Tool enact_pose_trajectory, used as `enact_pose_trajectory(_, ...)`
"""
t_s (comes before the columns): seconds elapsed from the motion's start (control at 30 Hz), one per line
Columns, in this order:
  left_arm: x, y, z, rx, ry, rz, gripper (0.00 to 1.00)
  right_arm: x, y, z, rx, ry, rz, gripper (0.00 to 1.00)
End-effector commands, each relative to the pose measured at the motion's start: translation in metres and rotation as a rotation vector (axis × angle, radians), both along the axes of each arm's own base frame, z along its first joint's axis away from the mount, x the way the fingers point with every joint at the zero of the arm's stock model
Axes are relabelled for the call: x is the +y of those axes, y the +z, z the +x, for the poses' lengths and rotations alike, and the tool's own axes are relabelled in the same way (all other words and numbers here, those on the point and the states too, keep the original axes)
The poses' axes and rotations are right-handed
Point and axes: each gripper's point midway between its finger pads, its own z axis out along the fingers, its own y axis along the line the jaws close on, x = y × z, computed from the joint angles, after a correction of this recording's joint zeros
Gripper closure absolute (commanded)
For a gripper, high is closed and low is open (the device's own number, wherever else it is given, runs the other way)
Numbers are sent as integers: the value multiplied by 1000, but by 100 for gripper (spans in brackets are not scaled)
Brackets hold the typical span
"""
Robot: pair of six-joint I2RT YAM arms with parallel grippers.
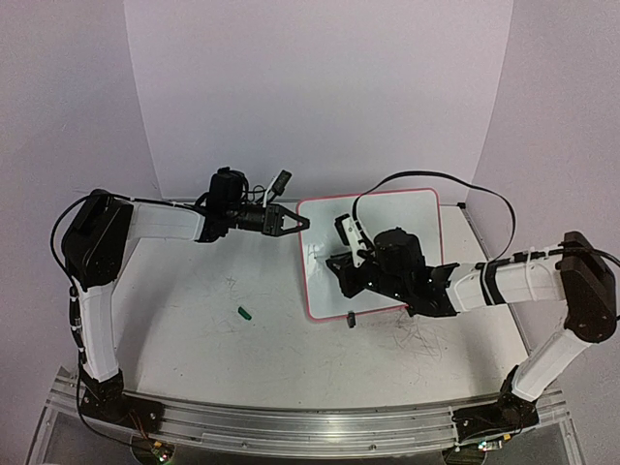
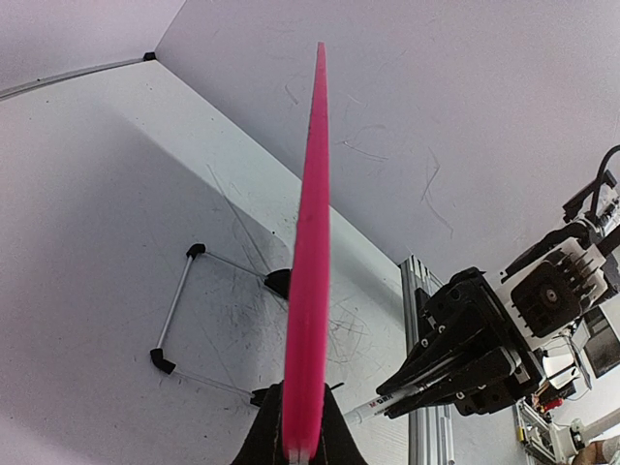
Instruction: Write a sentence on the whiteboard
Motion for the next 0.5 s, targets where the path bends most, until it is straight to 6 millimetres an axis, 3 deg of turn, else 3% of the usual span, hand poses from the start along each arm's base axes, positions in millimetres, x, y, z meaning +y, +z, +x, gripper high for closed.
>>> enact_pose_trajectory(0.0,-10,2,-8,-8,-21,-5,100,-7,-1,-3,12,-17,4,100)
enact_pose_trajectory(0.27,-11,1,-8,-7,-23,-4,100,-7,-2,-4,8,-20,0,100)
enact_pose_trajectory(0.47,-11,1,-8,-8,-23,-5,100,0,37,-5,-48,13,75,100)
